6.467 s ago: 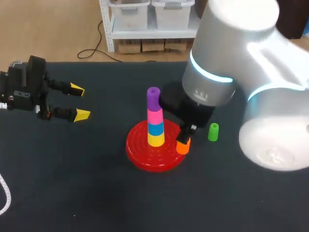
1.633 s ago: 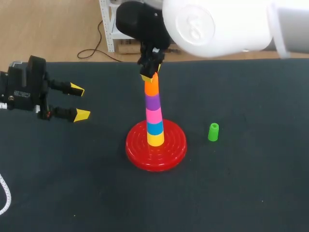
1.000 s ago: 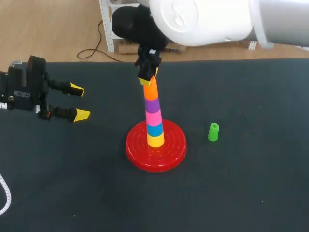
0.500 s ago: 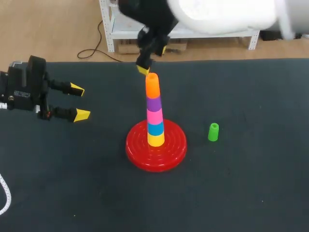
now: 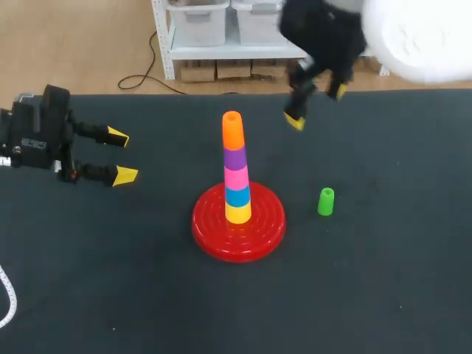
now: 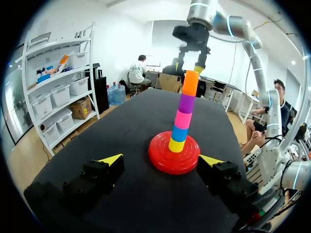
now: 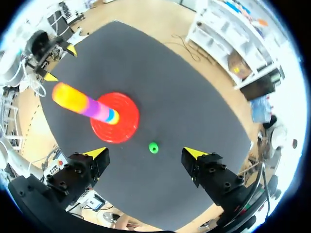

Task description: Pick up and stack the cylinders on the red base in this order: pink,purple,orange,green

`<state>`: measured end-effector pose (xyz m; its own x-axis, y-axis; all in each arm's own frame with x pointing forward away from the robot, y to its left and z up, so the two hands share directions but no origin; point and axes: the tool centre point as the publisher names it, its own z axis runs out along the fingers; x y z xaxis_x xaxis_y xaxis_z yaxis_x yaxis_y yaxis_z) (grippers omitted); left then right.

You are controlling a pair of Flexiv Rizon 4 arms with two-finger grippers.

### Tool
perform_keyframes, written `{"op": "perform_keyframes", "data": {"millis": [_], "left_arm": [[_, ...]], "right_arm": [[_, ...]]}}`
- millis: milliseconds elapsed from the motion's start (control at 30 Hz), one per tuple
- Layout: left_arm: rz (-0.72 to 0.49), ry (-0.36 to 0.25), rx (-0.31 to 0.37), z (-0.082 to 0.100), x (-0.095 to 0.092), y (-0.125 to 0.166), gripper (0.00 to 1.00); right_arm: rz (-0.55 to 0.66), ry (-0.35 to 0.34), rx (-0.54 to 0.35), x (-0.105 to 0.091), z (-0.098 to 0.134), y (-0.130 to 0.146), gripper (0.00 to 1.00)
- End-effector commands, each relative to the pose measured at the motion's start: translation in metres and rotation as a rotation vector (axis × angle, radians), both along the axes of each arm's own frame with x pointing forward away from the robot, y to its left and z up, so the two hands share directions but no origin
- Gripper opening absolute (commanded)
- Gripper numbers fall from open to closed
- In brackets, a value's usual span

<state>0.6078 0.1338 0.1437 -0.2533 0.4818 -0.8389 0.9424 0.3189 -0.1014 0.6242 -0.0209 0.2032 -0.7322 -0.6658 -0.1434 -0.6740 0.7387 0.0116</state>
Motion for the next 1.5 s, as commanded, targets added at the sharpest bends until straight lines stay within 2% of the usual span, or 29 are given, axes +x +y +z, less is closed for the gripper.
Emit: {"op": "perform_keyframes", "data": {"millis": [33,267,467,800,1300,1333,1400,1467,1500], "left_arm": [[0.000,-0.004,-0.004,-0.001,0.000,0.000,1.00],[0.000,-0.004,-0.004,-0.001,0.000,0.000,1.00],[0.000,-0.004,-0.004,-0.001,0.000,0.000,1.00],[0.000,-0.004,-0.004,-0.001,0.000,0.000,1.00],[0.000,-0.004,-0.004,-0.001,0.000,0.000,1.00],[0.000,-0.004,-0.004,-0.001,0.000,0.000,1.00],[0.000,-0.004,-0.004,-0.001,0.000,0.000,1.00],[0.000,-0.004,-0.004,-0.001,0.000,0.000,1.00],[0.000,-0.004,-0.004,-0.001,0.000,0.000,1.00]], "right_arm": [[-0.018,-0.117,0.130,-0.008,-0.041,-0.023,1.00],[-0.003,-0.073,0.062,-0.023,-0.095,-0.034,1.00],[-0.036,-0.036,0.024,-0.024,-0.130,-0.040,1.00],[-0.096,-0.015,0.029,-0.008,-0.154,-0.041,1.00],[-0.105,0.012,-0.002,-0.002,-0.172,-0.031,1.00],[-0.106,0.013,-0.006,-0.002,-0.172,-0.031,0.92],[-0.111,0.017,-0.011,0.000,-0.174,-0.031,0.83],[-0.114,0.019,-0.015,0.001,-0.176,-0.031,0.60],[-0.114,0.021,-0.018,0.002,-0.177,-0.030,0.53]]}}
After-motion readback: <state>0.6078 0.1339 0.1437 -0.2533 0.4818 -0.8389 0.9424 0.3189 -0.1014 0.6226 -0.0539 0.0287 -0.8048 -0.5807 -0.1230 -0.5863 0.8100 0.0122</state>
